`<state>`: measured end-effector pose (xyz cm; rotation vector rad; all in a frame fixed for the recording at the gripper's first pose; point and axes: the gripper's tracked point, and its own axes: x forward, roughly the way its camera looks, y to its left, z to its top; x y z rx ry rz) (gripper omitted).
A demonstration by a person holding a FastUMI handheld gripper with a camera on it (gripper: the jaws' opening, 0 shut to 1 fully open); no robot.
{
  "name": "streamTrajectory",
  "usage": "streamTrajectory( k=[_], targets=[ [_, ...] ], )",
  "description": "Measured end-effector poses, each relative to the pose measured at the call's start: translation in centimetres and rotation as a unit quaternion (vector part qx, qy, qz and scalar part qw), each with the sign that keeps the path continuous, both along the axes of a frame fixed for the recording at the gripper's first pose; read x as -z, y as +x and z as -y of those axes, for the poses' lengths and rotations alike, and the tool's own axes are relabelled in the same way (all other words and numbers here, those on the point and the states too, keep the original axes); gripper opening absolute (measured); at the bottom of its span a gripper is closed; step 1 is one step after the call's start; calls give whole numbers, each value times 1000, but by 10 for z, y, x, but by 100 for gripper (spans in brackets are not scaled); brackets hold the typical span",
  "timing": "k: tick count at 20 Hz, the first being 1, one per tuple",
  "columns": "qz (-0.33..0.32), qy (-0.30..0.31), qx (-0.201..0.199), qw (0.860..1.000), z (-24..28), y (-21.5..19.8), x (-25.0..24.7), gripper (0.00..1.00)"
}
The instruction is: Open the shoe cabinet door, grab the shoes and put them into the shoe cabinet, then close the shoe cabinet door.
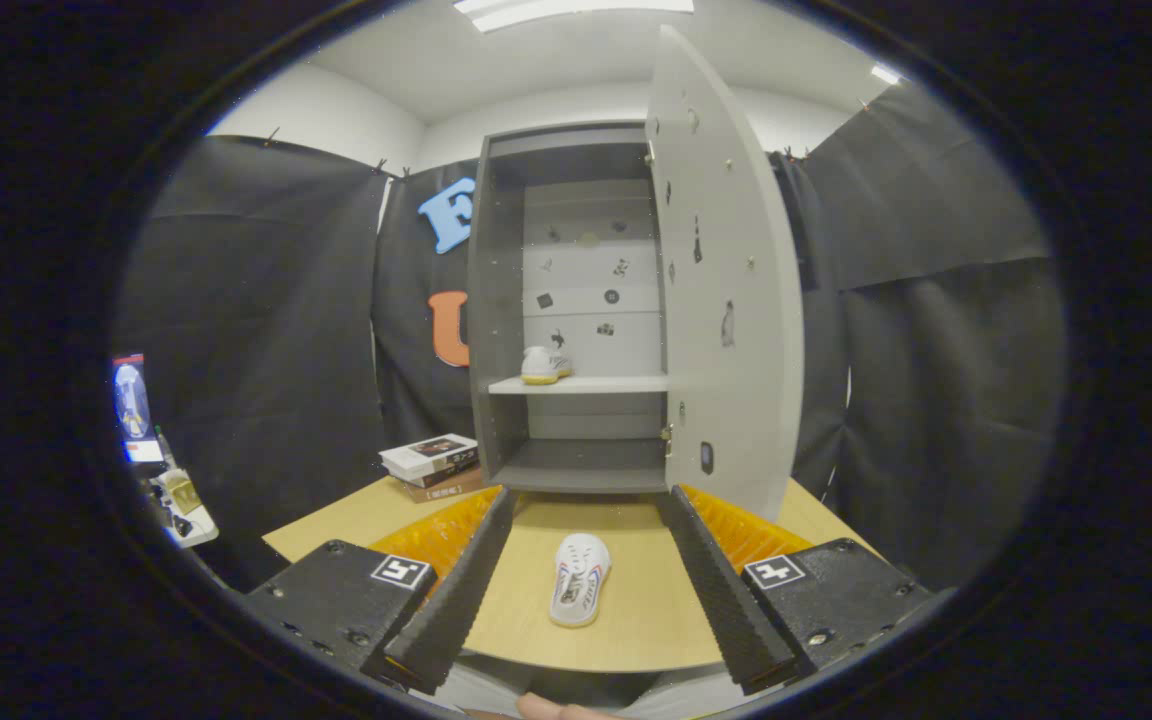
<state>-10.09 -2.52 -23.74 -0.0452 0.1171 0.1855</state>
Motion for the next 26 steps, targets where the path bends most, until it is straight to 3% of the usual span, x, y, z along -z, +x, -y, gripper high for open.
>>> streamTrajectory(
  k=[7,13,18,20,21,23,26],
  targets=[
    [-75,-22,-10,997,-50,79,103,99],
    [-157,-22,31,987,-54,150,187,99],
    [-210,2,74,975,-48,178,237,96],
    [-232,-2,80,969,-50,179,255,88],
    [-238,-1,76,968,-56,181,262,79],
    [-221,0,88,971,-55,189,259,78],
    [-196,13,126,972,-43,209,262,54]
  ],
)
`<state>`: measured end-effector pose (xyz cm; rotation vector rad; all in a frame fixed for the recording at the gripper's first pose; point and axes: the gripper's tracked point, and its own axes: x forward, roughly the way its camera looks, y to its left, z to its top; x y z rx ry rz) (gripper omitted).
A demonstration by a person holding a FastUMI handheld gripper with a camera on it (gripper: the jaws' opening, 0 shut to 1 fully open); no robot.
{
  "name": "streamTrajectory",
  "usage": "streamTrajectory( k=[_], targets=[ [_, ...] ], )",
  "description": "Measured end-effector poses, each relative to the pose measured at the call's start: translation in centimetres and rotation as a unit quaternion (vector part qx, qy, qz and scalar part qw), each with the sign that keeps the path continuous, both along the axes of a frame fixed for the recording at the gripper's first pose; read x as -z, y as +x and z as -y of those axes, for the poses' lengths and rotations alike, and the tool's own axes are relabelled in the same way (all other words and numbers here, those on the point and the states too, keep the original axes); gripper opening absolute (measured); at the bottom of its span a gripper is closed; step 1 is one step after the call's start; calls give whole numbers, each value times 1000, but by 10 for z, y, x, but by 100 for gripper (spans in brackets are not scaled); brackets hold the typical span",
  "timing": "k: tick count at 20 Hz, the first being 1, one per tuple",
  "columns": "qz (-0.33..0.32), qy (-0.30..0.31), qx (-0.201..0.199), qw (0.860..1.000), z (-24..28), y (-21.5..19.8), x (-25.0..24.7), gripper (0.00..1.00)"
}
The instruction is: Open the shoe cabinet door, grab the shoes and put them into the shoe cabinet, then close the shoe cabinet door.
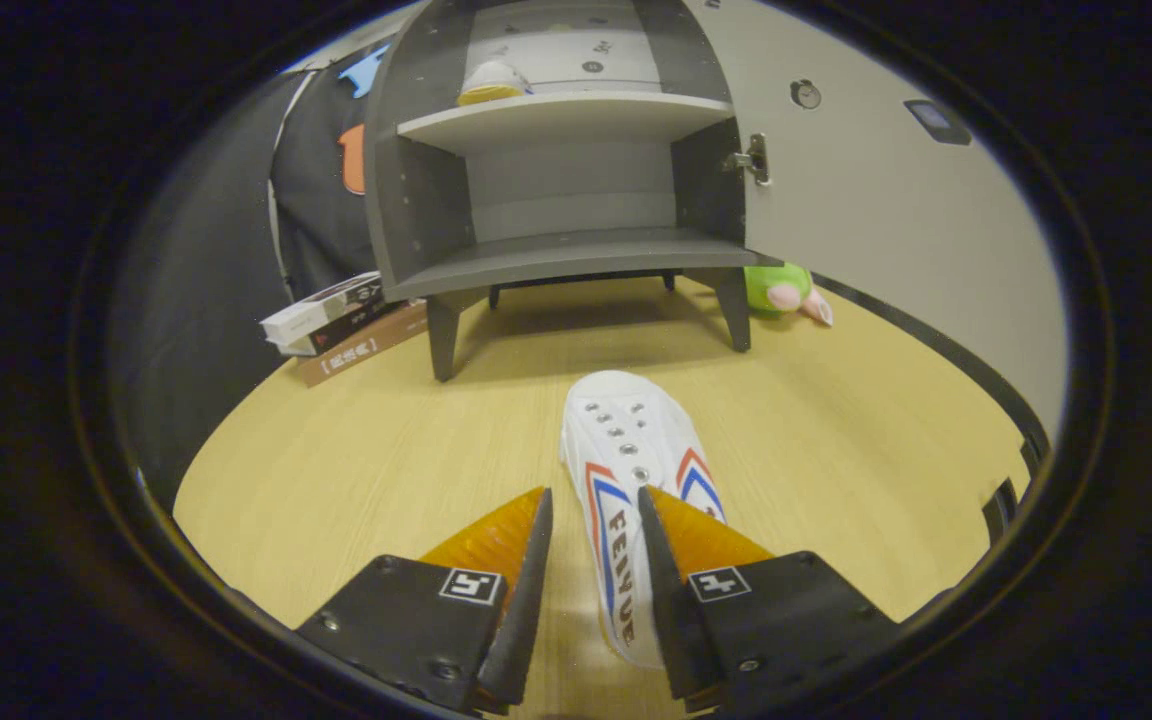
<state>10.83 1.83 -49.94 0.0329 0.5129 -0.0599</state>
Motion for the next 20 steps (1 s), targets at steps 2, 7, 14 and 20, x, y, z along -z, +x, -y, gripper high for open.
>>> streamTrajectory(
  k=[2,7,14,20],
  targets=[
    [21,-4,1,1000,5,8,0,52],
    [8,53,-43,998,-3,15,1,24],
    [50,29,-67,996,0,-8,-28,10],
    [104,12,-107,989,-6,-56,-108,10]
  ],
)
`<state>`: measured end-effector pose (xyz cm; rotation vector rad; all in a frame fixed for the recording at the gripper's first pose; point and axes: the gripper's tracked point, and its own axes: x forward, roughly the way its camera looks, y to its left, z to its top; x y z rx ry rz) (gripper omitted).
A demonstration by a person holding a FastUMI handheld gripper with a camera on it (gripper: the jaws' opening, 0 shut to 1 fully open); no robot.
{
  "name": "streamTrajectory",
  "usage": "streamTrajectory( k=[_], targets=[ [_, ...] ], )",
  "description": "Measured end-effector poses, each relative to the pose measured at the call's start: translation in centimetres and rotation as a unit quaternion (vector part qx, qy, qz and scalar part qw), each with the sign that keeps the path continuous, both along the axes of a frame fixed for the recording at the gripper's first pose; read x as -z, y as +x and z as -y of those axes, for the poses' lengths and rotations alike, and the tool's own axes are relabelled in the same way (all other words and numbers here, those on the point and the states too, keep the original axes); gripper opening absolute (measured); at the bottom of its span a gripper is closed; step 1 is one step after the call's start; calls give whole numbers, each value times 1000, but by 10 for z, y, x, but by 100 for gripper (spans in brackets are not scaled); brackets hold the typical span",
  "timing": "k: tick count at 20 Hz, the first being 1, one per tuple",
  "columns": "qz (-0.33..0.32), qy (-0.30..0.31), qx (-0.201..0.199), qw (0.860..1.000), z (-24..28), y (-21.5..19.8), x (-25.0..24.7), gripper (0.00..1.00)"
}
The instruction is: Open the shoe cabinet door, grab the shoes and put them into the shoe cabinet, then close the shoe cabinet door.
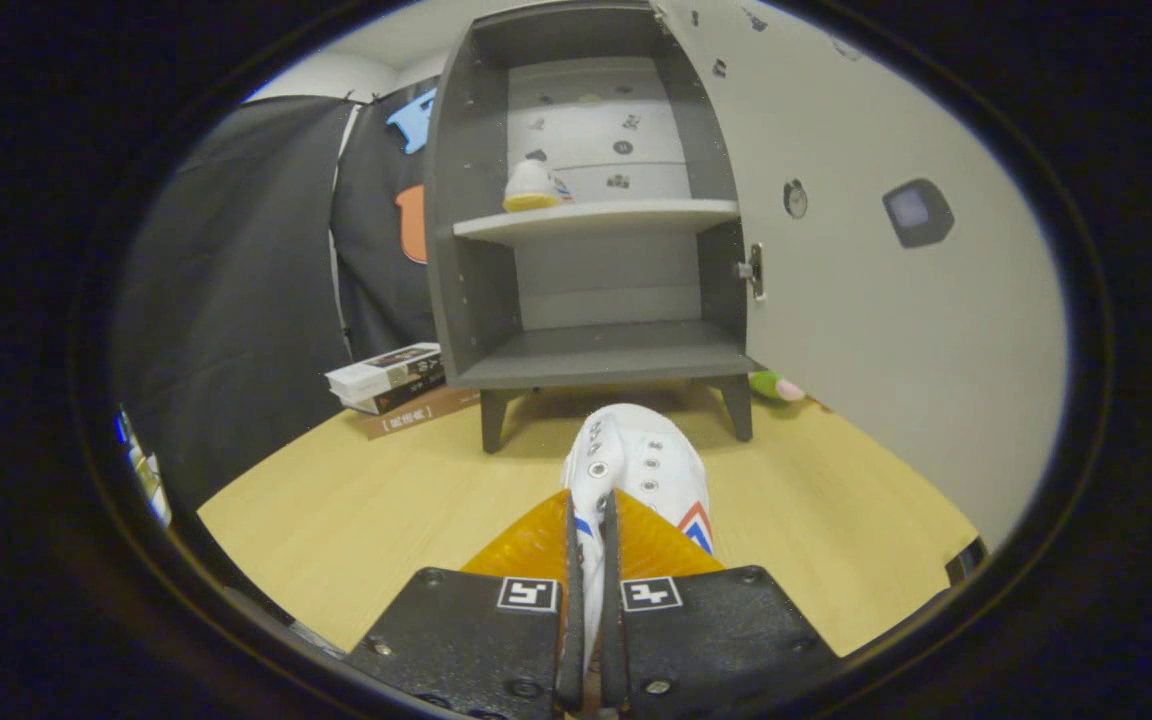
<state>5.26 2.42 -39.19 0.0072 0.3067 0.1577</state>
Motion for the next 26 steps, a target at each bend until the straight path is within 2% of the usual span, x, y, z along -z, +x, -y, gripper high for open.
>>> streamTrajectory(
  k=[4,8,14,20,22,26],
  targets=[
    [31,3,-38,999,-7,-36,-64,10],
    [64,-10,-68,996,-11,-54,-134,10],
    [120,-46,-66,990,-7,-68,-235,10],
    [129,-54,-75,987,-13,-81,-336,10],
    [134,-74,-73,986,-16,-81,-365,10],
    [126,-59,-67,988,-28,-74,-409,10]
  ],
)
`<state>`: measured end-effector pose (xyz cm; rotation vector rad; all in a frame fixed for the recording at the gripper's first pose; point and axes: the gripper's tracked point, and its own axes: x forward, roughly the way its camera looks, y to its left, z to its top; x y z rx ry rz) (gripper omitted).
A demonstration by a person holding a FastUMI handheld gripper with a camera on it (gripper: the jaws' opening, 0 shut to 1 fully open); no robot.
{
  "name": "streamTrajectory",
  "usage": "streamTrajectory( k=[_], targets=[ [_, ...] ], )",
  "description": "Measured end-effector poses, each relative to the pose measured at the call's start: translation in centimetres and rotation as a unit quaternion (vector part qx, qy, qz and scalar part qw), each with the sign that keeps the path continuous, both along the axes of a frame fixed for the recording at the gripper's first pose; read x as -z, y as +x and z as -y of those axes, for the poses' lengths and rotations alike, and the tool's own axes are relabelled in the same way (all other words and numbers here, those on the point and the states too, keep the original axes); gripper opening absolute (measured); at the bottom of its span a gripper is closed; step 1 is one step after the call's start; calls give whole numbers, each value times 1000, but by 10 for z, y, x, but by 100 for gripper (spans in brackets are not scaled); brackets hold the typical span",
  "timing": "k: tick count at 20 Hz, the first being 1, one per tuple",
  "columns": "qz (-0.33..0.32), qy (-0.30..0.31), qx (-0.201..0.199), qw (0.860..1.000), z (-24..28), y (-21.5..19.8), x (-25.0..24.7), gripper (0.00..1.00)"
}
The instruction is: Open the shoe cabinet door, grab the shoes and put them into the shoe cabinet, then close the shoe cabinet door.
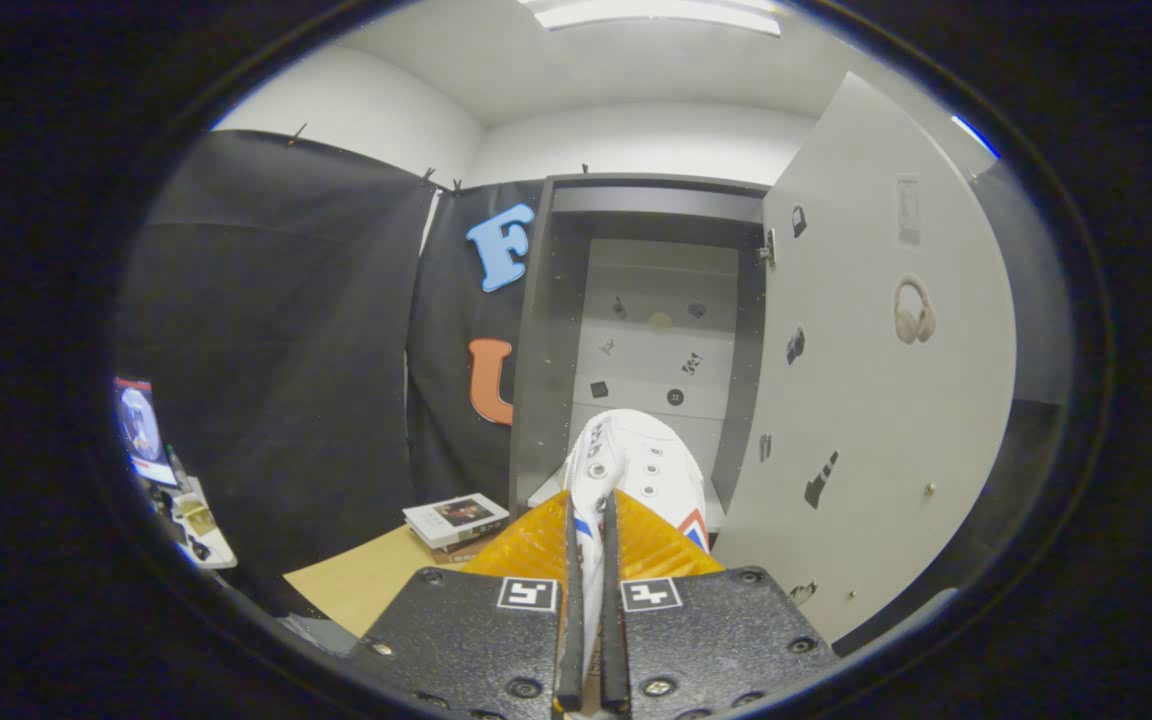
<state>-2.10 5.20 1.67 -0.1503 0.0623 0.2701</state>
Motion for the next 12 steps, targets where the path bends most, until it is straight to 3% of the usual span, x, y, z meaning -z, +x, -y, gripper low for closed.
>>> streamTrajectory(
  k=[7,12],
  targets=[
    [-18,17,76,997,25,87,-33,10],
    [-26,-7,96,995,24,165,-24,10]
  ],
)
